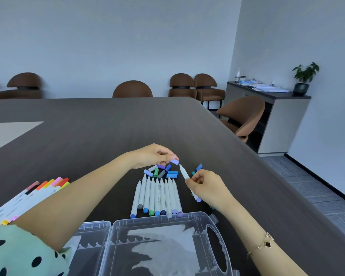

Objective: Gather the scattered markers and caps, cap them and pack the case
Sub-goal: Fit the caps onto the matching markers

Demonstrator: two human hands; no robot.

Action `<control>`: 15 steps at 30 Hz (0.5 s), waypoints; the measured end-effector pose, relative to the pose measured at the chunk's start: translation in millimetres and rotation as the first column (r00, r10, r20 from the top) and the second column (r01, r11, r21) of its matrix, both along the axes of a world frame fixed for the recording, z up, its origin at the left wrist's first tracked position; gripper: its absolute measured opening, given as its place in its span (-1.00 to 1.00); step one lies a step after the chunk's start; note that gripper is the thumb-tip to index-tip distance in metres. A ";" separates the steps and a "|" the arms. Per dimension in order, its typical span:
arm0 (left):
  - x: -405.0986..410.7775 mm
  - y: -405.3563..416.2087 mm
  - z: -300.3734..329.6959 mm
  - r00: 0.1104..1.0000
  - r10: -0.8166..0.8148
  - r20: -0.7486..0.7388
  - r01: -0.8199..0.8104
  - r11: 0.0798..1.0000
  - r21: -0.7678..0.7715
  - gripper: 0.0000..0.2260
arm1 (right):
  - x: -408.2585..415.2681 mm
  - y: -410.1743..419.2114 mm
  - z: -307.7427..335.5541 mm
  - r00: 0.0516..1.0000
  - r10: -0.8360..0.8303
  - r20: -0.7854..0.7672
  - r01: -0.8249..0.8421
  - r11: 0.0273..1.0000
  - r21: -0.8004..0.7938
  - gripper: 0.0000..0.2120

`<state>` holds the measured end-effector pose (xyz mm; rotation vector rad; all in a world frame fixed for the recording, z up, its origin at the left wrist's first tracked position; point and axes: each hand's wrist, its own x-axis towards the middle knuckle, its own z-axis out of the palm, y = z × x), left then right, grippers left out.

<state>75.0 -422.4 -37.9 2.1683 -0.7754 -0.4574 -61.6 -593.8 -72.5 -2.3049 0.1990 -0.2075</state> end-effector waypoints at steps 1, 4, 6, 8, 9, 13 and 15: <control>-0.4 -0.5 -0.4 1.000 -0.007 -0.005 0.007 1.000 -0.006 -0.77 | 0.0 0.0 -0.2 1.000 0.000 -0.001 0.000 1.000 -0.001 -0.79; -1.1 -3.0 -1.9 1.000 -0.023 -0.020 0.022 1.000 -0.012 -0.78 | 0.6 0.0 -1.1 1.000 0.005 0.000 -0.005 1.000 -0.007 -0.79; -0.5 -4.3 -4.0 0.999 -0.035 -0.021 0.035 0.999 -0.004 -0.80 | 0.9 -0.2 -1.8 1.000 0.009 -0.005 -0.009 1.000 -0.016 -0.79; 0.1 -4.4 -5.2 0.999 -0.034 -0.009 0.034 0.999 -0.007 -0.81 | 0.8 -0.2 -2.1 1.000 0.004 -0.004 -0.004 1.000 -0.012 -0.79; 0.3 -4.2 -5.2 1.000 -0.028 -0.003 0.028 1.000 -0.010 -0.80 | 0.5 -0.1 -1.7 1.000 0.001 0.000 -0.001 1.000 -0.009 -0.79; 1.0 -3.4 -5.4 1.000 -0.025 0.004 0.025 1.000 0.001 -0.81 | 0.3 0.5 -0.2 1.000 -0.008 -0.001 0.008 1.000 -0.014 -0.80; 0.3 -4.0 -5.9 0.999 -0.032 -0.006 0.032 0.999 0.015 -0.81 | 0.4 0.9 -0.4 1.000 -0.005 -0.011 0.005 1.000 -0.022 -0.80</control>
